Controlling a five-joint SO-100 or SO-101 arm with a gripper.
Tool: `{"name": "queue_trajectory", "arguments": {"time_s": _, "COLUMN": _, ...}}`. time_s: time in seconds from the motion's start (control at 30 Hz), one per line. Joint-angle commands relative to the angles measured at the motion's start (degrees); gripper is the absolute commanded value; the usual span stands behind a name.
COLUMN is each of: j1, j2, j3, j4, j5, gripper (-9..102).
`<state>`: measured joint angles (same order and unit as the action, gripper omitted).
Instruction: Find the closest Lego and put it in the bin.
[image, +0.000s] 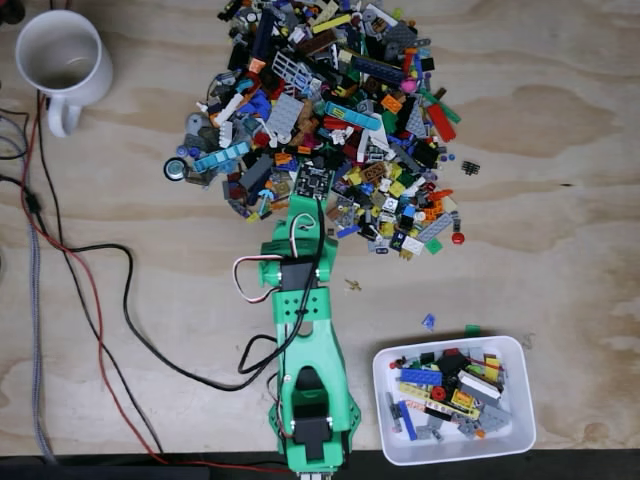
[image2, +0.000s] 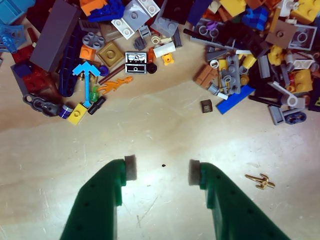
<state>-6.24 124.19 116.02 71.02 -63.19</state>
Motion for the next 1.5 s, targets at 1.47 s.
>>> {"name": "queue_trajectory", "arguments": {"time_s": 1.47, "j1": -11.25, "j2": -47.72, "j3": -36.39, "j4": -13.80, "j5": 43.07, "gripper": 17}}
